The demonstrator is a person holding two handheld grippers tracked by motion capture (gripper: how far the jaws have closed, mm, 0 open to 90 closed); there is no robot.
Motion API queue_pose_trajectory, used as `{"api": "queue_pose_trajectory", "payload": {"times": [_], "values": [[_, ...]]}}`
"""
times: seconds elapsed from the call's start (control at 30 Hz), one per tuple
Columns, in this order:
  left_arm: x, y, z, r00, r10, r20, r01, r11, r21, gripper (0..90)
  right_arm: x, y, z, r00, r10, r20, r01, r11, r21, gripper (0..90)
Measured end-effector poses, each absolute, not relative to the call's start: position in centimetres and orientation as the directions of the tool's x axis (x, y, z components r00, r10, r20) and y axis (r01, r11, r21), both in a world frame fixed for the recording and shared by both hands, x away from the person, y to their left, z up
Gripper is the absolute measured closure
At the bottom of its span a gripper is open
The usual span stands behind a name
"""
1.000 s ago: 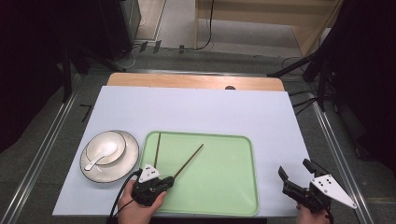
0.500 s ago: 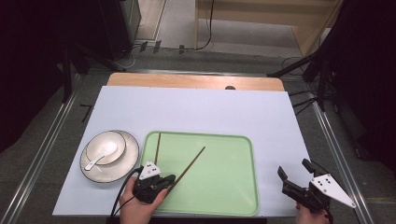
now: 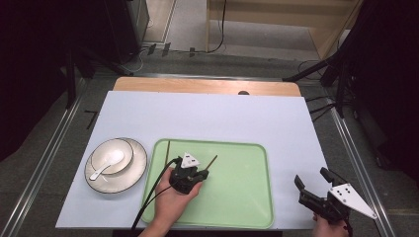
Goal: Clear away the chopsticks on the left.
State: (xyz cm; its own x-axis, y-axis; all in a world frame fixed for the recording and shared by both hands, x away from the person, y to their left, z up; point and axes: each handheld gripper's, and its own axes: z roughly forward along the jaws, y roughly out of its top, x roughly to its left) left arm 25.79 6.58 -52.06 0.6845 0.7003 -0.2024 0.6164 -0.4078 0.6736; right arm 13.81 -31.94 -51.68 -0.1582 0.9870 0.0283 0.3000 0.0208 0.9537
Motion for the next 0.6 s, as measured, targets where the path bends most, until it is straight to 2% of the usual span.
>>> {"api": "queue_pose_trajectory", "payload": {"times": [0.33, 0.6], "values": [[26.9, 6.9, -52.5, 0.636, 0.749, -0.188, 0.642, -0.377, 0.668, 90.0, 13.9, -32.0, -51.7, -0.167, 0.986, 0.027, 0.295, 0.024, 0.955, 12.7], [27.9, 9.4, -52.2, 0.538, 0.822, -0.187, 0.684, -0.295, 0.668, 90.0, 14.0, -31.9, -51.7, -0.17, 0.985, 0.026, 0.299, 0.026, 0.954, 12.7]]}}
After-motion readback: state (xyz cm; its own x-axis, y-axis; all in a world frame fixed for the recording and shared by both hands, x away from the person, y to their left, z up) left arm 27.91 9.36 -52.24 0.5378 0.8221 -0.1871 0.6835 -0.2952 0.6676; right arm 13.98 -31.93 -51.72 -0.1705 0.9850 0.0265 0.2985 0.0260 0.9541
